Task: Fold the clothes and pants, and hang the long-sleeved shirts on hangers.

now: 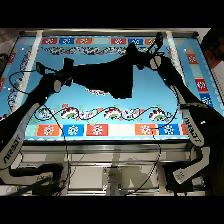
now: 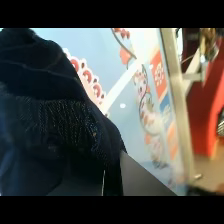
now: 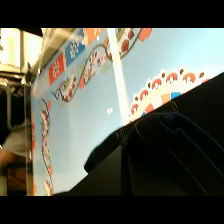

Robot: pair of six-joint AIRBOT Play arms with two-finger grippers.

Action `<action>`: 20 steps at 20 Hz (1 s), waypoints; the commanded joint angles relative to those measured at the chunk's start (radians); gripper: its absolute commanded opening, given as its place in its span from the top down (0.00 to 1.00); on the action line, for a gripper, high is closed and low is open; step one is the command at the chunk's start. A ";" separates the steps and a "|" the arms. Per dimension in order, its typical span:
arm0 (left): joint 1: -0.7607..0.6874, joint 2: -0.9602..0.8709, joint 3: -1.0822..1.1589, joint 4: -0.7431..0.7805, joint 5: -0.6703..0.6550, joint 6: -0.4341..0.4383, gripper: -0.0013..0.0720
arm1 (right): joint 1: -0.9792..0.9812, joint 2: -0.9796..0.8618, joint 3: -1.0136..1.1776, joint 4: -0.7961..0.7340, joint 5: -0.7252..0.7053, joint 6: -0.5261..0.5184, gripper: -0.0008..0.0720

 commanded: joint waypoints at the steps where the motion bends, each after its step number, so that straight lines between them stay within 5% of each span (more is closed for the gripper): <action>1: 0.011 -0.094 0.002 -0.098 0.315 -0.129 0.92 | -0.002 -0.039 0.002 -0.010 -0.177 0.003 0.92; 2: 0.006 -0.125 0.002 -0.098 0.456 -0.129 0.78 | -0.002 -0.047 0.002 -0.010 -0.229 -0.027 0.63; 3: 0.003 -0.155 0.003 -0.098 0.579 -0.129 0.57 | -0.002 -0.051 0.004 -0.010 -0.262 -0.058 0.55; 4: 0.003 -0.179 0.006 -0.098 0.636 -0.129 0.47 | -0.007 -0.057 0.014 -0.010 -0.284 -0.093 0.54; 6: 0.004 -0.205 0.010 -0.099 0.641 -0.129 0.43 | -0.023 -0.066 0.052 -0.010 -0.267 -0.129 0.48; 7: 0.011 -0.212 0.010 -0.099 0.641 -0.129 0.43 | -0.034 -0.066 0.072 -0.011 -0.246 -0.140 0.37; 10: 0.041 -0.214 0.011 -0.098 0.679 -0.129 0.43 | -0.078 -0.066 0.144 -0.011 -0.135 -0.227 0.35; 12: 0.065 -0.214 0.011 -0.093 0.850 -0.129 0.43 | -0.108 -0.066 0.191 -0.011 -0.040 -0.280 0.35; 13: 0.079 -0.210 0.011 -0.059 0.964 -0.129 0.55 | -0.126 -0.066 0.217 -0.011 0.019 -0.314 0.43; 14: 0.094 -0.201 0.011 0.009 1.049 -0.129 0.89 | -0.142 -0.065 0.241 -0.011 0.082 -0.363 0.76; 15: 0.112 -0.187 0.014 0.099 1.106 -0.130 0.94 | -0.158 -0.066 0.260 -0.011 0.139 -0.392 0.95; 18: 0.147 -0.116 0.014 0.335 1.125 -0.130 0.94 | -0.219 -0.065 0.285 -0.004 0.327 -0.401 0.97; 20: 0.161 -0.056 0.014 0.474 1.107 -0.130 0.94 | -0.272 -0.071 0.284 0.097 0.457 -0.548 0.97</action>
